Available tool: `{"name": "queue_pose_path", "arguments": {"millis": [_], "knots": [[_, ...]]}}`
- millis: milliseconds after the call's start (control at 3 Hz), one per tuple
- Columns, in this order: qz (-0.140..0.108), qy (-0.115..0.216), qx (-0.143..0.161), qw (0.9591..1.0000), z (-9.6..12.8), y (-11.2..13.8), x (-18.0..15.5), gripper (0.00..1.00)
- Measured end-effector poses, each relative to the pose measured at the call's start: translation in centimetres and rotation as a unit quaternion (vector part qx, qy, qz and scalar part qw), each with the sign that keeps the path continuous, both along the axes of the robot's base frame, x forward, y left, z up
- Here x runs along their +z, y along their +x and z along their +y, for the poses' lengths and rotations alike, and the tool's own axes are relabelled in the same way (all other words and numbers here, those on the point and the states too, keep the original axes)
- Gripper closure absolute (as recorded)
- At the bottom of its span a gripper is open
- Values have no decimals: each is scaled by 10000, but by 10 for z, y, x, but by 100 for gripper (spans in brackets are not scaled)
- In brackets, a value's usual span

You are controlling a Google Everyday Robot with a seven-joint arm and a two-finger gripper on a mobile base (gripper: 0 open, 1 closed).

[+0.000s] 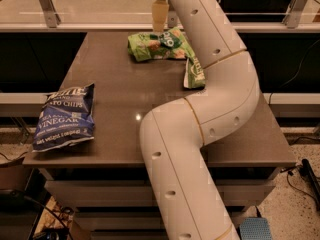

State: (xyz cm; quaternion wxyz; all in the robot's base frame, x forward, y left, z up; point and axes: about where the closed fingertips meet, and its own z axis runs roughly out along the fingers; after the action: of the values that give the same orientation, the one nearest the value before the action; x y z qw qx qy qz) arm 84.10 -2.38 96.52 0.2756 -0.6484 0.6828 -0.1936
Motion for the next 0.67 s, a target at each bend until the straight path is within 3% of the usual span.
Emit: {"name": "queue_pose_path", "arguments": {"millis": [333, 667], "knots": [[72, 8, 13, 10000, 2, 2, -6, 0], [399, 90, -26, 9992, 1, -4, -17, 0]]}}
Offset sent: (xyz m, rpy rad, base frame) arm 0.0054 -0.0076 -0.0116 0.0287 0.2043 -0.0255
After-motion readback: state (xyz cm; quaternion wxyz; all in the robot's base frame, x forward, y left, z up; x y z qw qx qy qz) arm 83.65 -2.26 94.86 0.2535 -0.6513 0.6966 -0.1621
